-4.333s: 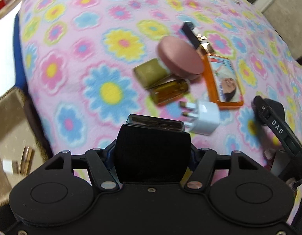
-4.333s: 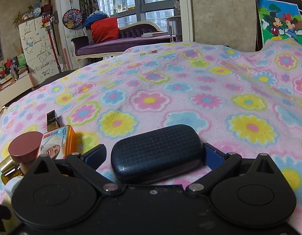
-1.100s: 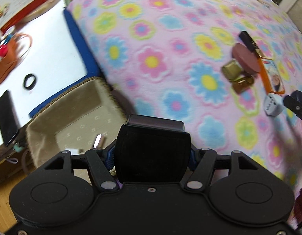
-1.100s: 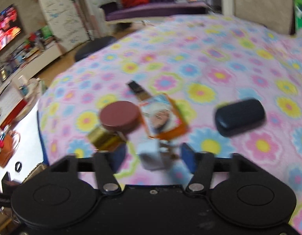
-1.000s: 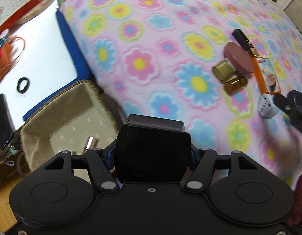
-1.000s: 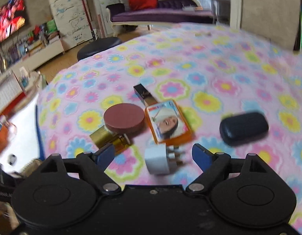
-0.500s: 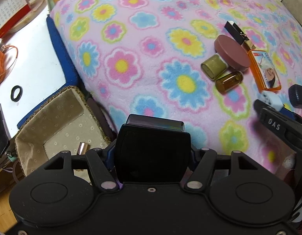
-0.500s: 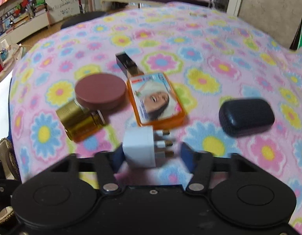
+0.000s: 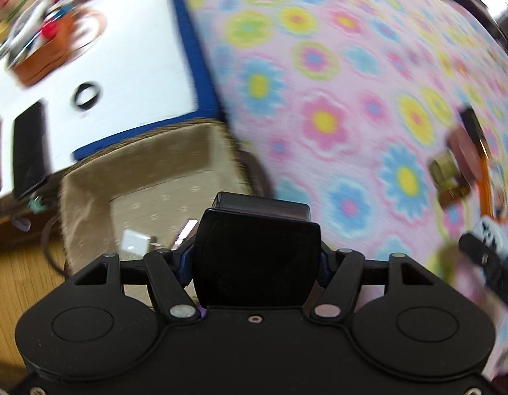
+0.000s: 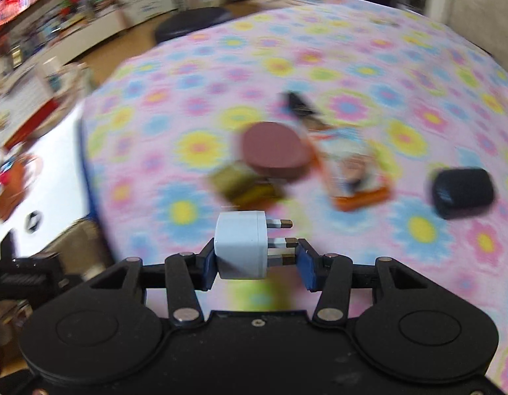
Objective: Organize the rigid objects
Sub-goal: 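Carry the compact in the left tool and plug in the right tool to the basket, then open the left tool to drop the compact while the right tool releases the plug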
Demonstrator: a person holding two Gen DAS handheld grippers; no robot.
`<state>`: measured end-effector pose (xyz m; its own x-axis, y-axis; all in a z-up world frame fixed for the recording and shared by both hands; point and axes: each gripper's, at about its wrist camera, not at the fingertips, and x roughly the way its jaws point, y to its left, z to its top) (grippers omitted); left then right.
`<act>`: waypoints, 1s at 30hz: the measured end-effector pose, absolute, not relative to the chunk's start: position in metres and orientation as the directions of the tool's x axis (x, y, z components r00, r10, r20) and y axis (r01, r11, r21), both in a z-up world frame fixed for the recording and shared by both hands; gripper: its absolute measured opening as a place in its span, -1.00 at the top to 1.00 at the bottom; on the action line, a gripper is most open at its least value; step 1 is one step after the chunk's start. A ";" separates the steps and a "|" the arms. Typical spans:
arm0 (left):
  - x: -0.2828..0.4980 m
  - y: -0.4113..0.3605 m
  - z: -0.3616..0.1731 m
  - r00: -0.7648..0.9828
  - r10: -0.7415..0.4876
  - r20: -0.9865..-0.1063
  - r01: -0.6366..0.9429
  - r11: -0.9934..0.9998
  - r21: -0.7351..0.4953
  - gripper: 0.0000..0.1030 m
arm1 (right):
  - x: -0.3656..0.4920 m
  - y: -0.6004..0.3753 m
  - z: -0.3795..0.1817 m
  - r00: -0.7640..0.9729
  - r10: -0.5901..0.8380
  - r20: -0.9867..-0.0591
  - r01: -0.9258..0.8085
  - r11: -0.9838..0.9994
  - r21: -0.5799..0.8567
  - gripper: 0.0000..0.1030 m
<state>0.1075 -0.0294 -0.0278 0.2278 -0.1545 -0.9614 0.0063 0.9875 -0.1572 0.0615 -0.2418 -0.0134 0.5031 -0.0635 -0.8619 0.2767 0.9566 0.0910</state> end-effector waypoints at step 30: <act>0.119 0.085 -0.066 0.147 0.028 -0.989 -0.312 0.950 -0.020 -0.40 | 0.122 -0.055 -0.062 0.373 0.086 -0.924 -0.017 0.996 0.086 0.02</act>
